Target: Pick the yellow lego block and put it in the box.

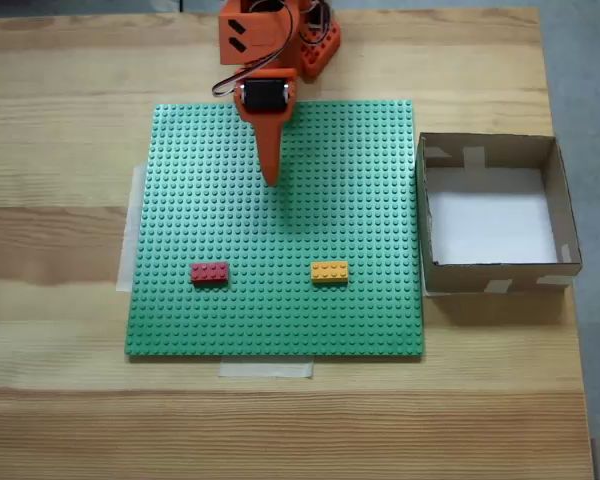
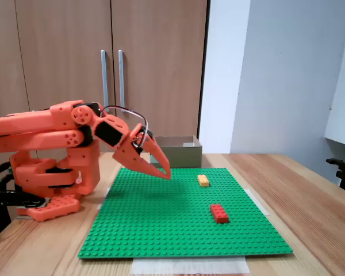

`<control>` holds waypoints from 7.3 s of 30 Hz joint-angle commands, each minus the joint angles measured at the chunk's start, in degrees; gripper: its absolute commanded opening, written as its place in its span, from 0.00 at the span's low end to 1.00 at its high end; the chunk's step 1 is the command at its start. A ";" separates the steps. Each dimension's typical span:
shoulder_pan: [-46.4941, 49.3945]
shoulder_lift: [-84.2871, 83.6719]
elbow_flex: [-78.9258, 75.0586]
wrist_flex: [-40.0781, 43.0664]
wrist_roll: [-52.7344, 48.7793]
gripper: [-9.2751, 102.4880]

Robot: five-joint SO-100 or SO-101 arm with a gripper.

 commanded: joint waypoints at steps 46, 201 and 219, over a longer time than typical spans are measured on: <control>-0.35 0.44 0.62 0.09 0.26 0.07; 6.15 -68.64 -67.50 12.57 1.58 0.13; -9.58 -71.10 -68.55 12.13 3.16 0.13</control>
